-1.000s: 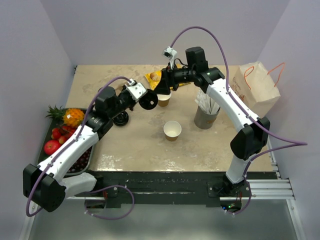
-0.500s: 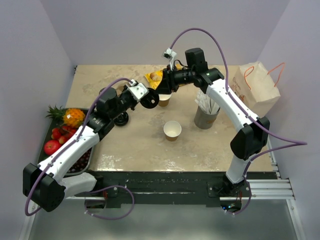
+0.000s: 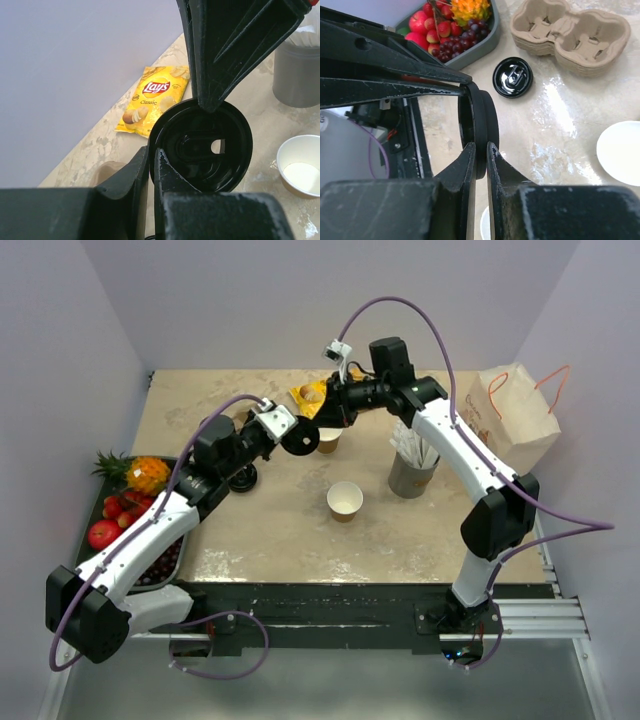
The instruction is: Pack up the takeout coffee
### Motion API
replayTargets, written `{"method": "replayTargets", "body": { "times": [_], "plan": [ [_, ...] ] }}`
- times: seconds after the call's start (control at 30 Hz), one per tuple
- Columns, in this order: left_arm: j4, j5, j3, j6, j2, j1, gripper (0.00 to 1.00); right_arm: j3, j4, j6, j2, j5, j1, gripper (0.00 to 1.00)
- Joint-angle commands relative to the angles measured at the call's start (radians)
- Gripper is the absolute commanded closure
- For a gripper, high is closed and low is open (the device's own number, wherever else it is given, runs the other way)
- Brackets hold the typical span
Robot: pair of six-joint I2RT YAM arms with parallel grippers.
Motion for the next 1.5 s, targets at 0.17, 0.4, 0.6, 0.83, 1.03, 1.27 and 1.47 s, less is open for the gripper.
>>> {"method": "replayTargets", "body": {
  "times": [0.17, 0.4, 0.6, 0.83, 1.03, 1.27, 1.47],
  "plan": [
    [-0.014, 0.017, 0.006, -0.067, -0.079, -0.004, 0.43, -0.062, -0.019, -0.242, -0.118, 0.267, 0.0, 1.0],
    [-0.066, -0.029, -0.017, -0.105, -0.166, -0.002, 0.35, -0.275, 0.038, -0.494, -0.279, 0.384, 0.003, 1.0],
    [-0.086, -0.146, 0.025, -0.269, -0.105, 0.038, 0.31, -0.531, 0.123, -0.75, -0.504, 0.493, 0.075, 1.0],
    [-0.103, -0.127, 0.046, -0.518, -0.019, 0.071, 0.29, -0.7, 0.161, -0.923, -0.64, 0.657, 0.214, 1.0],
    [-0.028, -0.058, 0.017, -0.575, 0.03, 0.101, 0.28, -0.859, 0.3, -1.069, -0.726, 0.65, 0.216, 1.0],
    [-0.063, -0.052, 0.059, -0.555, 0.062, 0.102, 0.28, -1.024, 0.505, -1.145, -0.77, 0.666, 0.23, 1.0],
    [-0.037, -0.045, 0.037, -0.541, 0.078, 0.104, 0.28, -1.074, 0.56, -1.2, -0.763, 0.656, 0.239, 0.99]
  ]
}}
